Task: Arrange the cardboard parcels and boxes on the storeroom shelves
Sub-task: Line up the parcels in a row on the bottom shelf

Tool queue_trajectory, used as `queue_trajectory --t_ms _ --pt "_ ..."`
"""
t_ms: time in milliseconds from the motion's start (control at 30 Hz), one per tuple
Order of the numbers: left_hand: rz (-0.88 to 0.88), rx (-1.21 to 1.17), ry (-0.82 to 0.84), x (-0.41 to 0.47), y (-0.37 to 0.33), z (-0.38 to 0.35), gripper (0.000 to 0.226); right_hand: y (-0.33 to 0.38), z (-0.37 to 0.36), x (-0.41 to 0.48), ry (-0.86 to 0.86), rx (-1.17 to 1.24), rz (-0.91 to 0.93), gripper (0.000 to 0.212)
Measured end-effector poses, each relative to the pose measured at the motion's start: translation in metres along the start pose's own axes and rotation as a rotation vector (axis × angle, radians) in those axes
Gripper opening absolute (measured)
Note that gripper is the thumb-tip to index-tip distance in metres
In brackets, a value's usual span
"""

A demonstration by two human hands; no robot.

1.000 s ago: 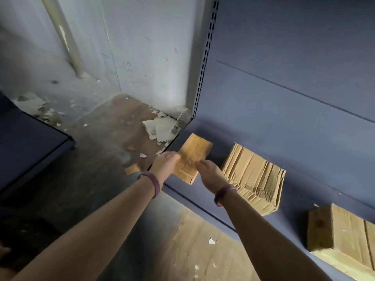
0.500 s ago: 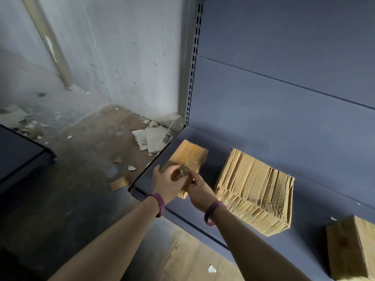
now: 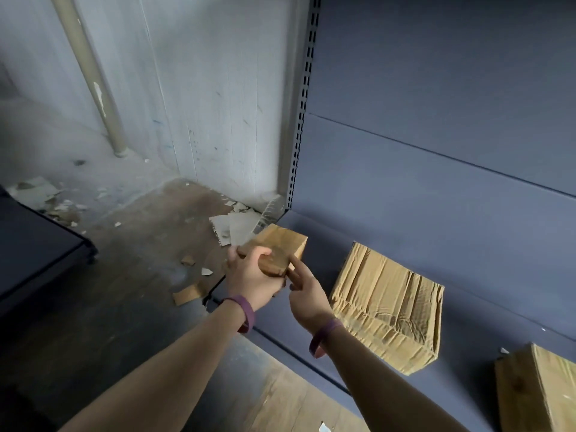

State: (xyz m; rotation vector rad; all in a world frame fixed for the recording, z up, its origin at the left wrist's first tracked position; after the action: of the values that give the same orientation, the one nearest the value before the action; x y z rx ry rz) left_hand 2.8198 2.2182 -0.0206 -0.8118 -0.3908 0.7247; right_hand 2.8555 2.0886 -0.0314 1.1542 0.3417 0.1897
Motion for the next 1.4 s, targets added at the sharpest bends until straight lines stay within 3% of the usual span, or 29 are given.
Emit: queue_trajectory --t_ms 100,167,300,400,500,633,700,767,867,967,1067,1133,1200,1300,1400 --pt "0.082 -0.194 0.103 0.023 -0.022 0.033 0.052 0.022 0.012 0.007 -0.145 0.141 0.035 0.055" --pt "0.045 -0.314 0.15 0.03 -0.043 0.058 0.049 0.033 0.023 0.01 -0.257 0.249 0.024 0.049" --pt "0.012 -0.576 0.275 0.023 -0.055 0.088 0.064 0.051 0.049 0.011 -0.388 0.416 0.037 0.066" --pt "0.034 -0.704 0.417 0.015 -0.047 0.094 0.08 0.057 0.058 0.002 -0.278 0.656 -0.093 0.059" --pt "0.06 -0.822 0.425 0.018 -0.043 0.095 0.077 0.055 0.062 -0.006 -0.077 0.842 -0.184 0.06" --pt "0.163 -0.992 0.442 0.019 -0.034 0.098 0.077 0.054 0.066 -0.015 0.084 0.874 -0.187 0.076" --pt "0.21 -1.039 0.449 0.021 -0.03 0.099 0.069 0.053 0.066 -0.017 0.126 0.926 -0.188 0.087" --pt "0.297 -1.057 0.397 0.02 -0.03 0.097 0.05 0.055 0.064 -0.019 0.082 0.964 -0.171 0.086" --pt "0.383 -0.756 0.145 0.019 -0.025 0.089 0.023 0.058 0.058 -0.017 -0.167 0.857 -0.087 0.069" --pt "0.374 -0.546 0.015 0.013 -0.029 0.077 0.051 0.061 0.054 -0.016 -0.449 0.625 0.067 0.082" --pt "0.297 -0.507 0.127 -0.002 -0.053 0.066 0.061 0.065 0.051 -0.02 -0.575 0.417 0.154 0.101" --pt "0.265 -0.557 0.297 -0.015 -0.069 0.052 0.066 0.066 0.048 -0.024 -0.585 0.364 0.202 0.104" --pt "0.237 -0.601 0.344 -0.025 -0.076 0.04 0.07 0.067 0.039 -0.029 -0.559 0.305 0.29 0.106" --pt "0.19 -0.669 0.151 -0.021 -0.071 0.035 0.06 0.062 0.025 -0.029 -0.456 0.282 0.353 0.107" --pt "0.224 -0.765 0.101 -0.008 -0.054 0.041 0.042 0.06 0.024 -0.026 -0.32 0.368 0.336 0.086"
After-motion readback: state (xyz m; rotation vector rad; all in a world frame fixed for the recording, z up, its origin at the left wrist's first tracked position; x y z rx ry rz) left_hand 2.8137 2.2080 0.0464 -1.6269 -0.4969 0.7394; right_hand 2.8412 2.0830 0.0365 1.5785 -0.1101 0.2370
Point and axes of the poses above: each hand's wrist, its own x-axis towards the middle knuckle, its own z-axis out of the back of the hand, y = z × x, the point moved 4 cm from there along x, towards the middle knuckle, and after that the axes turned 12 degrees about -y, right-handed, at the moved point
